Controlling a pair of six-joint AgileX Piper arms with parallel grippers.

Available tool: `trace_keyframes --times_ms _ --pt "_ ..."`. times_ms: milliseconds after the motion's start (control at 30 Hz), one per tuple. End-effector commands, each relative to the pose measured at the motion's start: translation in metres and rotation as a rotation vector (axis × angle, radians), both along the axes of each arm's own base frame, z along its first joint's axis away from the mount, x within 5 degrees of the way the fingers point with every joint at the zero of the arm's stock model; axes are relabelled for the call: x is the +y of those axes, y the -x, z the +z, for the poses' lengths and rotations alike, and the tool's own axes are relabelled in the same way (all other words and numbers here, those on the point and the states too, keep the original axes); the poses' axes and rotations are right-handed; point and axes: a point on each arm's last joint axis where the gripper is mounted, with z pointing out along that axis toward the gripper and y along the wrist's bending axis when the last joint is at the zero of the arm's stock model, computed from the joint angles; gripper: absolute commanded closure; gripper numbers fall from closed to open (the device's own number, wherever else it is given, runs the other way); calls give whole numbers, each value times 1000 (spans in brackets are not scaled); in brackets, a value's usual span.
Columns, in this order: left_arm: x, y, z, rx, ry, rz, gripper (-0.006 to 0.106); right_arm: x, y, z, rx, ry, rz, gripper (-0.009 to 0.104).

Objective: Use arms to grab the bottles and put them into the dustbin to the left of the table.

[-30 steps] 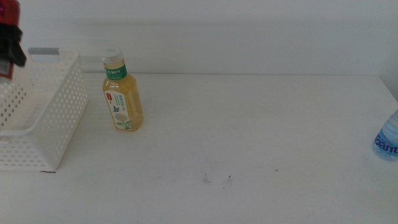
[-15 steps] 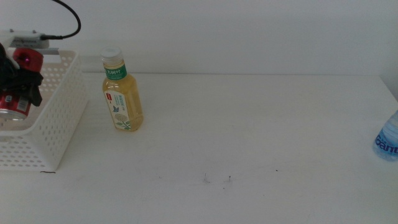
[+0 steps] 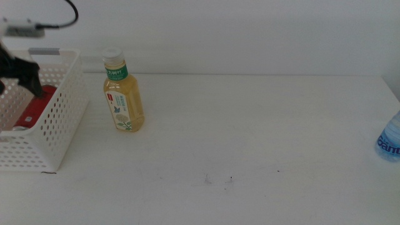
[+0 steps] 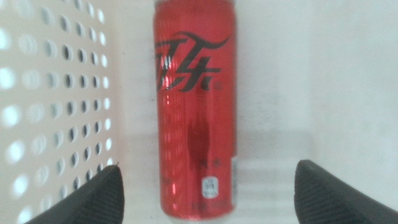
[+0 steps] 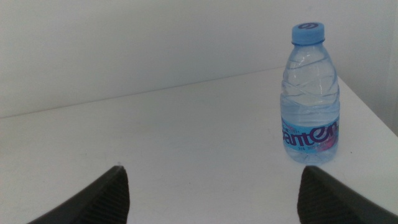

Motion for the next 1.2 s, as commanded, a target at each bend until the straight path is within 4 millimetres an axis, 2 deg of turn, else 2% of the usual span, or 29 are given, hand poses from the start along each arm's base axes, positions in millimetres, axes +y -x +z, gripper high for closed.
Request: trace_keyframes --times_ms 0,167,267,367,500,633,767,800,867,1000,1167 --pt "-12 14 33 -64 0 16 7 -1 0 0 -10 6 -8 9" --pt "-46 62 72 -211 4 22 7 -1 0 0 -10 6 -8 9" --pt "-66 107 90 -382 -24 83 7 -1 0 0 -10 6 -8 9" --pt "-90 152 93 -570 -17 92 7 -1 0 0 -10 6 -8 9" --pt "-113 201 81 -742 36 54 7 -1 0 0 -10 6 -8 9" --pt "-129 241 55 -922 108 0 7 -1 0 0 -10 6 -8 9" --pt "-140 267 4 -1125 196 -34 7 -1 0 0 -10 6 -8 9" --pt "-141 272 -4 -1185 208 -40 7 -1 0 0 -10 6 -8 9" --pt "-141 282 -29 -1223 221 -44 7 -1 0 0 -10 6 -8 9" --pt "-140 281 -57 -1156 203 -25 7 -1 0 0 -10 6 -8 9" --pt "-143 265 -75 -1110 167 -20 7 -1 0 0 -10 6 -8 9"
